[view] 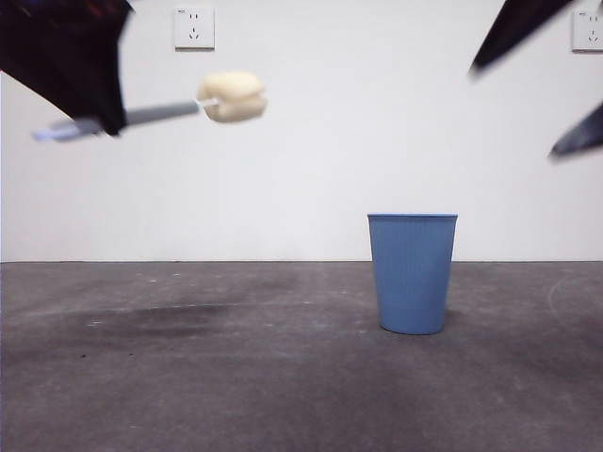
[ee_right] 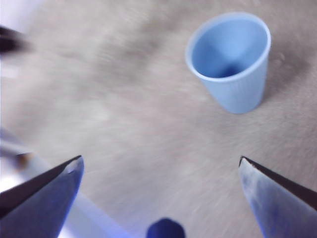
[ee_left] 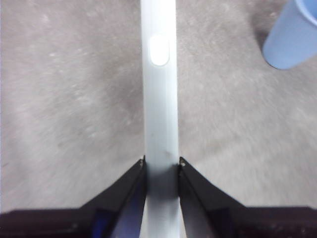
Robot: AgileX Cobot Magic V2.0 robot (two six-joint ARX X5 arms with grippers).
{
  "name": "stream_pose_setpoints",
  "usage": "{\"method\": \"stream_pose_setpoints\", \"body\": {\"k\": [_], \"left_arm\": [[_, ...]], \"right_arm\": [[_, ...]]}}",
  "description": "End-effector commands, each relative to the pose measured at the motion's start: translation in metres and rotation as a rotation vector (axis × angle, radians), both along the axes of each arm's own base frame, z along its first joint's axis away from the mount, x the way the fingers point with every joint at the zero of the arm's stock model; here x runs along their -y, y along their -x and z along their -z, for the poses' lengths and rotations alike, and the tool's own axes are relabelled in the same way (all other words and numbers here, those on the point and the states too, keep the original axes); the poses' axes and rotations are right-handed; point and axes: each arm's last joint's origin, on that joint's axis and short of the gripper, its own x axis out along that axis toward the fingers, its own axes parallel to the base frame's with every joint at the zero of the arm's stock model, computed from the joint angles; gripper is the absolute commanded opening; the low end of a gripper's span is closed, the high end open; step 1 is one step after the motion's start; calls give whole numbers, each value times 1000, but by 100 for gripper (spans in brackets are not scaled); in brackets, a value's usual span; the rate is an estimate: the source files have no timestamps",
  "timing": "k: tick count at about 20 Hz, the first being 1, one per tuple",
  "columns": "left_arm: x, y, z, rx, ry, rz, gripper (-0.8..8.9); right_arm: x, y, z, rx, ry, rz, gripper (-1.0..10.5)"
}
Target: Pick up the cup brush,pick up the cup,insert the brush into the cup,clean the cup,put the cup brush back,put the cup back to the fixed position on the table
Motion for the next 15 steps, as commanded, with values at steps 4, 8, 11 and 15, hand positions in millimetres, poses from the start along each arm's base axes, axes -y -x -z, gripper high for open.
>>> {"method": "stream_pose_setpoints", "body": {"k": [4, 8, 11, 15], "left_arm": [[-19, 30, -16, 22, -20, 30, -9], [-25, 40, -19, 9, -27, 31, -9], [-26, 43, -17, -22, -47, 33, -9], [-27, 43, -17, -26, -49, 33, -9]], "right_arm": [[-31, 0, 52, 90, 94, 121, 597], [-45, -14, 77, 152, 127, 170, 597], [-55, -31, 91, 209, 139, 175, 597], [-64, -49, 116, 244, 157, 211, 597]]}}
